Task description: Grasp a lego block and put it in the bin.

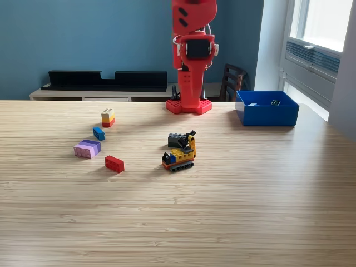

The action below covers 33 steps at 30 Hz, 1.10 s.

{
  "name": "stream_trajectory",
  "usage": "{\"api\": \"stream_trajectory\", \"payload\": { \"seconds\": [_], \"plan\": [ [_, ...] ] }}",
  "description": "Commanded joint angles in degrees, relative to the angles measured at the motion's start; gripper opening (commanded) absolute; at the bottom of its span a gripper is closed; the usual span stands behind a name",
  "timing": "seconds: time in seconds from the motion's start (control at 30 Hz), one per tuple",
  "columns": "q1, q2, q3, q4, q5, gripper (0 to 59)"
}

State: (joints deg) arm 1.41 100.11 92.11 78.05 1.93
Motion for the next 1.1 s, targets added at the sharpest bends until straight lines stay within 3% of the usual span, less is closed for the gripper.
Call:
{"api": "stream_trajectory", "payload": {
  "seconds": [0.03, 0.37, 0.43, 0.53, 0.63, 0.83, 1.1],
  "plan": [
    [7.9, 0.5, 1.5, -4.1, -2.5, 0.1],
    [15.1, 0.5, 0.9, -6.9, -10.3, 0.6],
    [14.9, 0.5, 1.4, -6.8, -13.1, 5.3],
    [14.0, 0.5, 2.2, -6.8, -18.9, 18.8],
    [13.0, 0.5, 3.4, -6.8, -25.1, 28.1],
    [11.5, 0.4, 3.4, -6.9, -30.6, 34.1],
    [9.4, -1.1, 3.4, -9.8, -31.2, 36.3]
  ]
}}
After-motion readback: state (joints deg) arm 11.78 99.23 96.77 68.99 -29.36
